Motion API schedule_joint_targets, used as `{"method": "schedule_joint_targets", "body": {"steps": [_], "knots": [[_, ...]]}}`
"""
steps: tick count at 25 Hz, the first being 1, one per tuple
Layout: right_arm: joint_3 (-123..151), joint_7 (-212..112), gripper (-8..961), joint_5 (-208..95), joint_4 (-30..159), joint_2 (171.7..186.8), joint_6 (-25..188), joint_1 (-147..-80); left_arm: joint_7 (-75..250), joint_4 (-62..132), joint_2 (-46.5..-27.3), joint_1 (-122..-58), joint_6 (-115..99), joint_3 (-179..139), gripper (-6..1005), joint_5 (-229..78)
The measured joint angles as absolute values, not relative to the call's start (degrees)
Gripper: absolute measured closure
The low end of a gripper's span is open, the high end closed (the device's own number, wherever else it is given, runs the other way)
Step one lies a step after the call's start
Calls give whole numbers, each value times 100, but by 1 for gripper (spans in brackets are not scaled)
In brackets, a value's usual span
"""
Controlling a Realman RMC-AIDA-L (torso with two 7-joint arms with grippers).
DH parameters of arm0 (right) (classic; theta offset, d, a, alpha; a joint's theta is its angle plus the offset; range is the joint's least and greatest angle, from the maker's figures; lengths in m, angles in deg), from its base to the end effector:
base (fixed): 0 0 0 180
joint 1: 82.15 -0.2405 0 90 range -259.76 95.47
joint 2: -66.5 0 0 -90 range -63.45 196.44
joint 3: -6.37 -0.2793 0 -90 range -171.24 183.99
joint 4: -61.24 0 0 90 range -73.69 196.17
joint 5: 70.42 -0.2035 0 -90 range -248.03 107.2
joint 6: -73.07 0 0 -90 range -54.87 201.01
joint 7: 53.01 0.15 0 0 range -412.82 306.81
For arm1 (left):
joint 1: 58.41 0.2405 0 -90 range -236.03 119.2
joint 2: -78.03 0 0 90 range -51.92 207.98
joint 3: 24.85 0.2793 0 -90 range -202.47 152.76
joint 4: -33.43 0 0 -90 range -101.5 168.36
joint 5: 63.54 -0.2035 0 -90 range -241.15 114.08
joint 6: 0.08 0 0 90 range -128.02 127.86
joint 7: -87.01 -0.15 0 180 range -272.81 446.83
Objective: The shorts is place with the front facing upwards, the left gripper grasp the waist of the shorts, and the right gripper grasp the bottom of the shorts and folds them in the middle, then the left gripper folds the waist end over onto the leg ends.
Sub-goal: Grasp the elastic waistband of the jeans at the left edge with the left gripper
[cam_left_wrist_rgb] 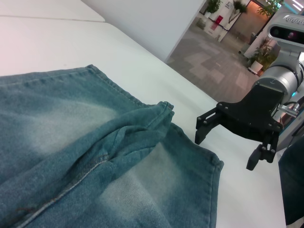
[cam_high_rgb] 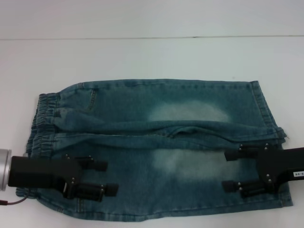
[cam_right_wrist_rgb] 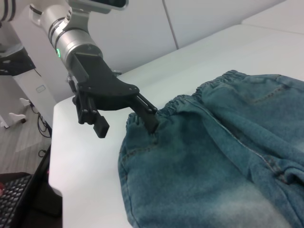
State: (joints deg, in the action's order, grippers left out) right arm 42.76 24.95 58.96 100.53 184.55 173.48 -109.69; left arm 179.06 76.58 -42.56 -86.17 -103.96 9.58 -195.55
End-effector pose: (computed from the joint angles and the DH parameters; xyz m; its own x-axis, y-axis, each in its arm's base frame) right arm 0.3035 0.2881 -0.0147 0.8481 -0.4116 -0.3338 -0.4313 -0.9021 0.0165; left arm -0.2922 0.2824 -0.0195 0.7352 0.6010 0.3135 0.5951 -0.7937 0.1261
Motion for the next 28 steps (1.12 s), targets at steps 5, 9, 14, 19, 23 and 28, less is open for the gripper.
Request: {"method": "schedule_joint_targets", "body": {"steps": [5,9,14,19,23,28], "knots": [[4276,2494,26,5896,10053,18470,17271,-10988,17936,7660,-4255,-8638,-10386,966,90,-19555],[4278,2486,26,5896,10047,18471,17253,-10994,17965,7664,-4254,-8644,-10379,969,98,-19555],[4284,2480,27,5895,10044,18470,17250,-11001,18424,7965,-4193,-8547,-10441,964,109,-19575],[4285,2452,27,5873,10044,18470,17250,-11000,18942,8844,-4183,-8220,-10537,800,119,-19792],[4279,2425,26,5869,10044,18469,17216,-11008,19181,9406,-4160,-7997,-10650,427,128,-20092],[4276,2424,26,5874,10044,18433,17198,-11066,19261,9599,-4124,-7924,-10704,-121,138,-20700]]}}
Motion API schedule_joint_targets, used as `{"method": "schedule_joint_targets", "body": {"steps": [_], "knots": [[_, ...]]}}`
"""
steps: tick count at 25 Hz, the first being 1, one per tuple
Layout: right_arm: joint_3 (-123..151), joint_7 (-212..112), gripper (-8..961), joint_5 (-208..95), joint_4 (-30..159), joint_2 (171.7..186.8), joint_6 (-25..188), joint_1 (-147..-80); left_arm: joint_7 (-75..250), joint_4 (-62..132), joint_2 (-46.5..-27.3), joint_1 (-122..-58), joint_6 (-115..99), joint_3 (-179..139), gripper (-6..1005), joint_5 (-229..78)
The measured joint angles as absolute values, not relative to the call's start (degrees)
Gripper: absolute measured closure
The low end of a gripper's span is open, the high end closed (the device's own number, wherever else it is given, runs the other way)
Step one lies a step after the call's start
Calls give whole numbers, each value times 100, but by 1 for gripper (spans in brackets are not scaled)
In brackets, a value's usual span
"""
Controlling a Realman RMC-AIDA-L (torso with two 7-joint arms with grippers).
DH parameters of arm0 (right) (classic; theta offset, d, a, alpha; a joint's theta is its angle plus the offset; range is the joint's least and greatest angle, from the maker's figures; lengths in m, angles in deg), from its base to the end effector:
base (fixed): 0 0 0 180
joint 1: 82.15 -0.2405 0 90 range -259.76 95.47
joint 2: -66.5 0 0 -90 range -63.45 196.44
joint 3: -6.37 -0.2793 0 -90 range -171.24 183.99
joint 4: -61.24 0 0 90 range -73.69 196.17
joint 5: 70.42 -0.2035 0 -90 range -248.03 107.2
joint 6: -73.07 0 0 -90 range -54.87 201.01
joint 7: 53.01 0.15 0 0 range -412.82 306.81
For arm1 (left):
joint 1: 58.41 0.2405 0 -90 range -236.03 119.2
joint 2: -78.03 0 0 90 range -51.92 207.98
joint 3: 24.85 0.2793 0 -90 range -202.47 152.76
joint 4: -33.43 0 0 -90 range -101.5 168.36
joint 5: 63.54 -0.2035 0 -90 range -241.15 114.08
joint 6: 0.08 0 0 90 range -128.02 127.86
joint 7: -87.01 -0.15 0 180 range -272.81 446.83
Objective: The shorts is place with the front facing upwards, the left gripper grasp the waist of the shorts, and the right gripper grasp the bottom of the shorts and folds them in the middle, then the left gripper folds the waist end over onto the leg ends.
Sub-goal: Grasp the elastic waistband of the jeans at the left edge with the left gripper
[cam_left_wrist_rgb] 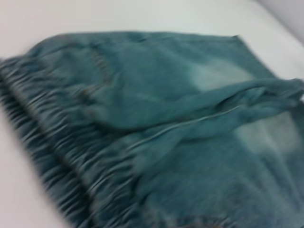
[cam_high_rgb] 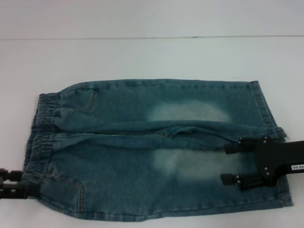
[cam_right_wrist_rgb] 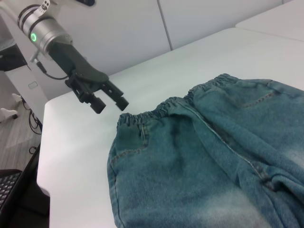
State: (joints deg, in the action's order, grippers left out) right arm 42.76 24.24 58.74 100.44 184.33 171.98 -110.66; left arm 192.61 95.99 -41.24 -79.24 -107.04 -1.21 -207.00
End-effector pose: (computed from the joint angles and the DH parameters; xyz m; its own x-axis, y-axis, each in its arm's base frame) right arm 0.3014 0.2969 -0.0135 0.8614 -0.3860 -0.3302 -0.4135 -0.9104 -0.0145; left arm -0.3521 0.2557 0.0589 0.5624 0.7891 0.2469 0.8268 -0.5412 -0.1534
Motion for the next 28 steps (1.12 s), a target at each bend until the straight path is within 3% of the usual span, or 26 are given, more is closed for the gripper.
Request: {"method": "schedule_joint_targets", "body": {"steps": [22,28], "knots": [[4337,2324,28,5896,10013,18414,17173,-11227,19415,9430,-4215,-8031,-10033,-213,185,-21348],[4313,2322,28,5896,10004,18400,17149,-11199,19420,9324,-4229,-8123,-9948,-2,414,-21479]]}}
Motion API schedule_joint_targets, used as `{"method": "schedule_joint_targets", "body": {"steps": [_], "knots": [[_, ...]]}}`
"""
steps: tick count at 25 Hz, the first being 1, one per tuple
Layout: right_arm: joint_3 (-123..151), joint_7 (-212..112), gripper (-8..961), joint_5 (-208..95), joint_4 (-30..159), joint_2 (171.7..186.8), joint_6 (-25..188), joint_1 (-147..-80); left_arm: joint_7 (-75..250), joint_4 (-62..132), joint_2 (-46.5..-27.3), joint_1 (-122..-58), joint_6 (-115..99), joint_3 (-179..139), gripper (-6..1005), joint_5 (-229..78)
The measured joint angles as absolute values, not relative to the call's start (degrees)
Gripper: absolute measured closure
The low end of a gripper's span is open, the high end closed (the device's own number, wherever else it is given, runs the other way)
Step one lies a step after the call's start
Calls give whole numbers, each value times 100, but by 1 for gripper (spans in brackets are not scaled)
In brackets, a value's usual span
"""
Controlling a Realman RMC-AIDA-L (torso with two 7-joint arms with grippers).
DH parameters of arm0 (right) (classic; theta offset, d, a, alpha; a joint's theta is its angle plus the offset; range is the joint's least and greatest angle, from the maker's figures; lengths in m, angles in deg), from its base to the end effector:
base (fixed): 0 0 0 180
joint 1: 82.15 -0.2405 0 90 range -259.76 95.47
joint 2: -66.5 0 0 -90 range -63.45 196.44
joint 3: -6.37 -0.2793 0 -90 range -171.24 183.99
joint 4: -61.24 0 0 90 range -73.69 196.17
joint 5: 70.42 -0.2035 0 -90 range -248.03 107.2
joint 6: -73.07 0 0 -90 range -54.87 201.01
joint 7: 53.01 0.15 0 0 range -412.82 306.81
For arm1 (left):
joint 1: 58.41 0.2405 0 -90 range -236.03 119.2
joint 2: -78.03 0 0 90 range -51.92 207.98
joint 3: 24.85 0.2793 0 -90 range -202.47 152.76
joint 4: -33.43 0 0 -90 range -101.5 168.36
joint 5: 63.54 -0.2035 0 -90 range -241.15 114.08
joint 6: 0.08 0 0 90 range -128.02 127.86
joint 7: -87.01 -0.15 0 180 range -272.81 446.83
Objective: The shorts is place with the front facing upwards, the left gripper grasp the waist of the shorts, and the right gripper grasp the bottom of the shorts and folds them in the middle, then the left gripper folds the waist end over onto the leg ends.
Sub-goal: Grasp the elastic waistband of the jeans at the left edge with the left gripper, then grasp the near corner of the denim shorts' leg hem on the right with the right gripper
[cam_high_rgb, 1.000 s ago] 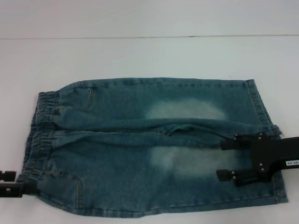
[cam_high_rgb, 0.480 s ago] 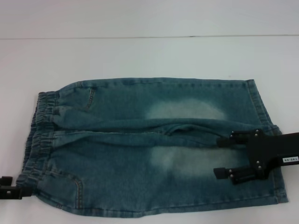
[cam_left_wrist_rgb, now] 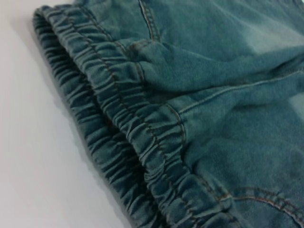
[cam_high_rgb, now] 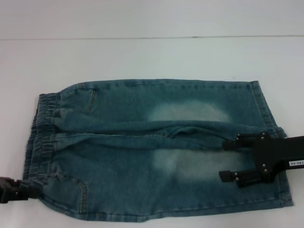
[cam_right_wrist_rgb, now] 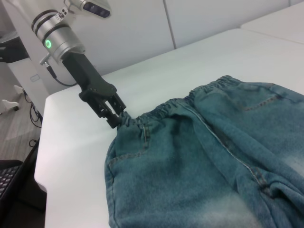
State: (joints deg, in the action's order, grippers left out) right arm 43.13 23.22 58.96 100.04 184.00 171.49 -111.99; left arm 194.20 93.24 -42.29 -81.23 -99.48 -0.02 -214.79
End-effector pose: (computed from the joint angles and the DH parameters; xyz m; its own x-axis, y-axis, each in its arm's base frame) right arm 0.2969 0.3041 -0.0132 0.8795 -0.3535 -0.3187 -0.3799 -0.9247 -0.0226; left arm -0.3673 0.2654 0.0417 0.5216 0.8385 0.1578 0.8447 -0.4814 -0.2341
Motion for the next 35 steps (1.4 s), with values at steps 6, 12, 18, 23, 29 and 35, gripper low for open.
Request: {"method": "schedule_joint_targets", "body": {"steps": [6,12,18,23,29,35], "knots": [[4297,2319,28,5896,10000,18385,17098,-11181,19430,9271,-4250,-8192,-9920,91,547,-21491],[4297,2319,29,5896,9999,18370,17036,-11207,19438,9286,-4254,-8255,-9984,90,703,-21480],[4079,2446,29,5685,10019,18289,17084,-11240,19497,9309,-4240,-8370,-10091,54,911,-21438],[3917,3420,29,5344,10054,17844,17354,-11447,19813,9403,-4159,-8606,-10180,19,966,-21311],[3973,3841,29,6056,10348,17464,17968,-11697,20074,9326,-4078,-8882,-10000,-20,965,-21128],[3972,3907,30,7211,10635,17479,18412,-11817,20133,9251,-4062,-9028,-9735,-4,965,-21124]]}}
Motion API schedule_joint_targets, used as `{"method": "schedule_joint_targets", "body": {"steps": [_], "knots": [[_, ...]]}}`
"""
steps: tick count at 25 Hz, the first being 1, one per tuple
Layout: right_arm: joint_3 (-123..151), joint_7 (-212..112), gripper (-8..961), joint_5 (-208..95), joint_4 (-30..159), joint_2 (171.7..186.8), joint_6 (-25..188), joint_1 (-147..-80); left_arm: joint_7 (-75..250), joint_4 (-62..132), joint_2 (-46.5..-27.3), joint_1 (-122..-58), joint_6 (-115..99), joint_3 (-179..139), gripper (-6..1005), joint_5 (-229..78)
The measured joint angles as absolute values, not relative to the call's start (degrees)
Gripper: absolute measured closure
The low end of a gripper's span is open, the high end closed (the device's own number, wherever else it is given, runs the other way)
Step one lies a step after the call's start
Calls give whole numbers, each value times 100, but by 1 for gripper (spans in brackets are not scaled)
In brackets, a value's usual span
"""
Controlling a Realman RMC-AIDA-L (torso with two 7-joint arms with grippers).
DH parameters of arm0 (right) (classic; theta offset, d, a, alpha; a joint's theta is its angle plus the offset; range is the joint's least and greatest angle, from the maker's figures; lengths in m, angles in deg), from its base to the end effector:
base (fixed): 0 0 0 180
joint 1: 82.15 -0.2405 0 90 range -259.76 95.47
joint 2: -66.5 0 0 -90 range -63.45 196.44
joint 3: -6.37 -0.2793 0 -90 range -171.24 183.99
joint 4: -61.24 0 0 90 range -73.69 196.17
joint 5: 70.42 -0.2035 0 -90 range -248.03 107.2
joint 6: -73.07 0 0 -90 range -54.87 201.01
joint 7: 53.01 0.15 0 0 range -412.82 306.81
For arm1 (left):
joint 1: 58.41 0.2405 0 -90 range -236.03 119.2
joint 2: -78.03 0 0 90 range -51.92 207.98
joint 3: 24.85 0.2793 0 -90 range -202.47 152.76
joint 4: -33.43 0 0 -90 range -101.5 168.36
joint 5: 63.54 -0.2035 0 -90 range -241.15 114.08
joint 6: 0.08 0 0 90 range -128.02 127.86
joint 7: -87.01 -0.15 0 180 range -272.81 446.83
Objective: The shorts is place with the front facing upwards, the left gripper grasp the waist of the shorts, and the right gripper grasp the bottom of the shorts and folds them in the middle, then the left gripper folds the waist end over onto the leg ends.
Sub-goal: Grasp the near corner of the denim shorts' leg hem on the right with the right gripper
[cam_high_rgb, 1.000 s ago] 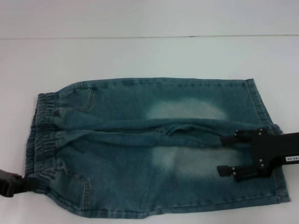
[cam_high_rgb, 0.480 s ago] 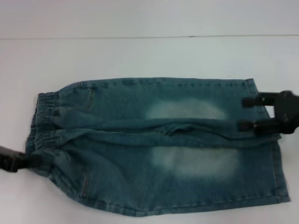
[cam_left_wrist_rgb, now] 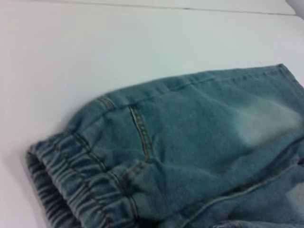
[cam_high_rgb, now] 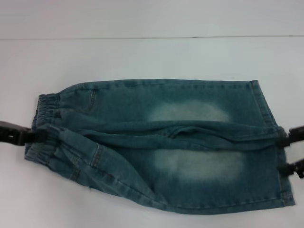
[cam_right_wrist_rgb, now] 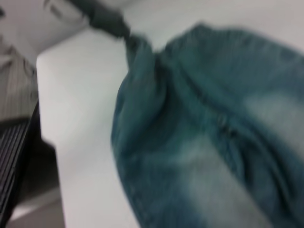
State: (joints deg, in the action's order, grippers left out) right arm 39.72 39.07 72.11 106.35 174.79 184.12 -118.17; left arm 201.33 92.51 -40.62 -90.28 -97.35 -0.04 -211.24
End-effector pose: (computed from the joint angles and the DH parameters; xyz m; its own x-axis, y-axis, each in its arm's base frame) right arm 0.2992 0.3243 0.0724 0.8617 -0.5038 -0.0608 -0.5035 -0.8637 0.0215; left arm -0.3214 0.3311 0.0547 0.5600 0.7905 0.2481 0.8261 -0.5099 -0.2399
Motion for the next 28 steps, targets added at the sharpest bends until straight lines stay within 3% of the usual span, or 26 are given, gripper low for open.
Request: {"method": "schedule_joint_targets", "body": {"steps": [8,28], "knots": [[4013,4189,30,8232,10641,17499,18369,-11842,20216,9093,-3948,-9231,-9622,9,965,-21120],[4972,4599,34,8820,10145,17617,17804,-12061,20225,8959,-3965,-9290,-9465,90,966,-21153]]}}
